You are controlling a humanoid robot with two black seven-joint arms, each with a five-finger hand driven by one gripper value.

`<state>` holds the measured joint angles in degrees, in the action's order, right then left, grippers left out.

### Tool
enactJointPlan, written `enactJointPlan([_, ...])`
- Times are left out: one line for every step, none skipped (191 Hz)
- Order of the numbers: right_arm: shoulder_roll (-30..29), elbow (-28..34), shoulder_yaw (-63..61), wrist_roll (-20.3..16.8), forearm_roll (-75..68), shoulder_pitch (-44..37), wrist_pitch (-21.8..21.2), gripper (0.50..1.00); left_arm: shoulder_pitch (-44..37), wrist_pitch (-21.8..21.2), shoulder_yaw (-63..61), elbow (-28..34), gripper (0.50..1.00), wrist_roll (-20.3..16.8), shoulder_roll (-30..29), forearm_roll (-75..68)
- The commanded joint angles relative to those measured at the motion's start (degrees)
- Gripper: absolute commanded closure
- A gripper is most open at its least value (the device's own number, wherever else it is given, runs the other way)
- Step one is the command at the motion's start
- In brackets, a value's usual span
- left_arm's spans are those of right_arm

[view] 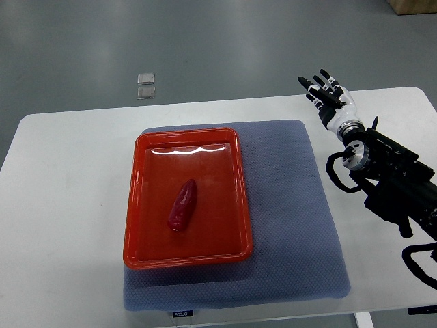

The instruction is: Place red pepper on red tray

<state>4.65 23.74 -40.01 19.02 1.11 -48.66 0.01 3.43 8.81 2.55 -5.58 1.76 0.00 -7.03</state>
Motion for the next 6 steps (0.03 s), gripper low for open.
enactJointPlan([-0.2,-0.1,-0.2,0.4,1.2,0.1,0.0,0.581,0.0,0.0,0.0,-0.1,0.500,0.0,0.0,0.0])
enactJointPlan([-0.2,-0.1,-0.2,0.4,1.2,0.1,0.0,0.581,0.0,0.0,0.0,-0.1,0.500,0.0,0.0,0.0])
enactJointPlan([-0.2,-0.1,-0.2,0.4,1.2,0.1,0.0,0.581,0.0,0.0,0.0,0.0,0.500,0.0,0.0,0.0])
enactJointPlan([-0.2,-0.1,-0.2,0.5,1.2,0.1,-0.1,0.581,0.0,0.0,0.0,-0.1,0.500,0.0,0.0,0.0])
enactJointPlan([-0.2,-0.1,-0.2,0.5,1.2,0.1,-0.1,0.581,0.0,0.0,0.0,-0.1,0.500,0.0,0.0,0.0])
enactJointPlan([-0.3,-0.1,-0.2,0.5,1.2,0.1,-0.1,0.581,0.0,0.0,0.0,-0.1,0.500,0.0,0.0,0.0])
